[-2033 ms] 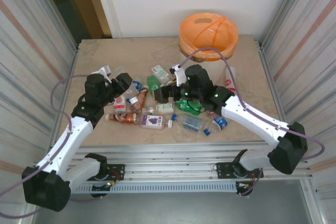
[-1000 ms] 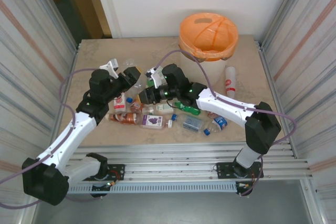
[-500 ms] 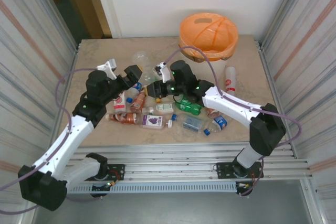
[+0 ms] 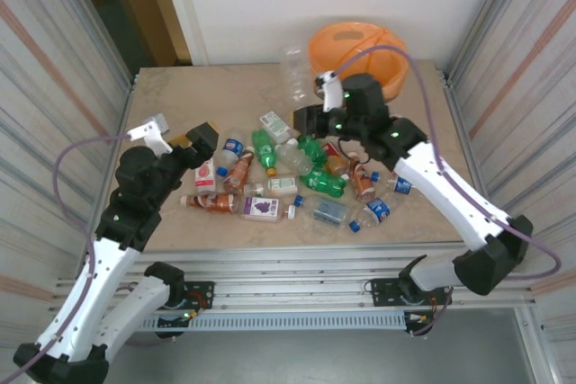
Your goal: Put the plastic bottles in the bin
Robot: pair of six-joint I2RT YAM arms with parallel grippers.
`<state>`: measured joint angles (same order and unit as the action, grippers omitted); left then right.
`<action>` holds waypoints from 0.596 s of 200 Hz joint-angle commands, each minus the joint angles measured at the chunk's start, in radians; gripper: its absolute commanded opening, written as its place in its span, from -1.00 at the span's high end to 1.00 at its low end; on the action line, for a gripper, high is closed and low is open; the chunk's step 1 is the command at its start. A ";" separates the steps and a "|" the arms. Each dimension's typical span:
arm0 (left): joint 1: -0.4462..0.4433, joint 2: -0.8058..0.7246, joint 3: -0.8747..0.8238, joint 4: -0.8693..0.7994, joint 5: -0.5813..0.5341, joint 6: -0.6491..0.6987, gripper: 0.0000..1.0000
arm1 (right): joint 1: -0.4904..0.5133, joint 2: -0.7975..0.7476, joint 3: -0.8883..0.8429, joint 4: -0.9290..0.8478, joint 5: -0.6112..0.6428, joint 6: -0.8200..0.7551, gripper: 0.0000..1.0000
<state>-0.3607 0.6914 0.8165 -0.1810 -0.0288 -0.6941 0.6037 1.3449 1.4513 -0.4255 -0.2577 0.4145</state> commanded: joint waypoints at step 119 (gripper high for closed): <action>-0.001 -0.001 -0.017 -0.087 -0.105 0.073 -0.98 | -0.373 0.325 0.551 -0.352 0.012 -0.221 1.00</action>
<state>-0.3607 0.6842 0.8093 -0.2657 -0.1062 -0.6464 0.2451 1.6047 1.8908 -0.6739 -0.2642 0.2951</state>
